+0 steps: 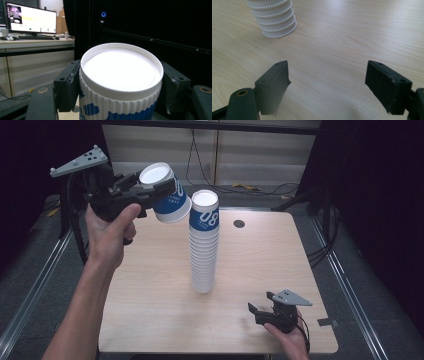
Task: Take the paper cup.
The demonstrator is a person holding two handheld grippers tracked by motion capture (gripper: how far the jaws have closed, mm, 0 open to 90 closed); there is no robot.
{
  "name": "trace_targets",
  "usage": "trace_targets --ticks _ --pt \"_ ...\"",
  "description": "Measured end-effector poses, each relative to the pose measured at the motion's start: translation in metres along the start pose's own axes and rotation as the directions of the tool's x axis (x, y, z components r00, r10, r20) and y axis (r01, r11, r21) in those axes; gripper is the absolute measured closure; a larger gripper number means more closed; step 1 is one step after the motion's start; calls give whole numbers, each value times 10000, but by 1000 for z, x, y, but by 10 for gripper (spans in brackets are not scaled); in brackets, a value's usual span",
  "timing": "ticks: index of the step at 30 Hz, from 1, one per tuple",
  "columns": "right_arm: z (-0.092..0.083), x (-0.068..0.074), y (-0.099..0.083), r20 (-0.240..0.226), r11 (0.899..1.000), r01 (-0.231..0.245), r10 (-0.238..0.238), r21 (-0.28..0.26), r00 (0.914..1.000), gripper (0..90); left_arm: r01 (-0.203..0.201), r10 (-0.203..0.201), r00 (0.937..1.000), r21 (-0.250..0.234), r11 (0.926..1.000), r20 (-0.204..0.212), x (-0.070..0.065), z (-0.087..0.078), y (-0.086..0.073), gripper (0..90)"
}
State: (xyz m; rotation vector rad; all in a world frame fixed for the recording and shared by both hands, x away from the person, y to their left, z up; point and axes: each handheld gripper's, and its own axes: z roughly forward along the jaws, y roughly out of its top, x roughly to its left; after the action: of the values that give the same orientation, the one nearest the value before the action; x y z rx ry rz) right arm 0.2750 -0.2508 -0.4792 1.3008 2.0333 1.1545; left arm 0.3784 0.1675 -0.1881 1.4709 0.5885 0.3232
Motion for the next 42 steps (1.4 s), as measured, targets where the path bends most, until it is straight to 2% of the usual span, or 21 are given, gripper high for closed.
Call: trace_targets --ticks 2,6,13,14,16,19,21,25,27,30,31,33,38,42 --pt "0 0 0 -8 10000 9 -9 -2 10000 190 63 -62 10000 42 10000 -28 1 -5 -2 280" --pt "1 0 0 20 10000 -29 29 3 10000 190 -68 69 9999 89 9999 -142 2 -13 -5 280" --pt "2 3 0 -156 10000 69 -69 26 9999 187 225 -225 9997 80 9997 44 1 -19 -20 280" --pt "3 3 0 -202 9999 92 -91 56 9998 187 64 -59 9998 259 9996 -189 1 -19 -29 280" --pt "3 4 0 -231 9999 121 -120 68 9997 186 315 -315 9995 283 9991 -10 3 -19 -35 280" --pt "3 5 0 -301 9999 138 -136 58 9995 185 372 -367 9993 414 9985 -110 4 -22 -43 280" --pt "3 4 0 -315 9999 136 -134 60 9994 185 344 -340 9994 451 9984 -100 4 -23 -46 280" --pt "3 6 0 -468 9999 159 -156 63 9988 183 109 -106 9999 1006 9949 -35 0 -23 -60 280" --pt "3 6 0 -495 9997 219 -215 72 9985 182 127 -129 9999 1026 9946 5 0 -23 -65 280" --pt "3 10 1 -756 9996 274 -271 33 9968 175 254 -264 9996 1317 9910 62 1 -23 -80 280" --pt "3 10 1 -756 9996 274 -271 33 9968 175 254 -264 9996 1317 9910 62 1 -23 -80 280" --pt "4 13 1 -1066 9993 371 -365 35 9936 165 300 -311 9995 1467 9887 53 1 -23 -89 280" --pt "4 18 3 -1307 9996 298 -293 20 9910 135 333 -383 9990 1843 9823 240 0 -20 -106 280" --pt "4 21 5 -1745 9998 150 -119 161 9846 136 299 -399 9982 2057 9782 446 -5 -17 -118 280"
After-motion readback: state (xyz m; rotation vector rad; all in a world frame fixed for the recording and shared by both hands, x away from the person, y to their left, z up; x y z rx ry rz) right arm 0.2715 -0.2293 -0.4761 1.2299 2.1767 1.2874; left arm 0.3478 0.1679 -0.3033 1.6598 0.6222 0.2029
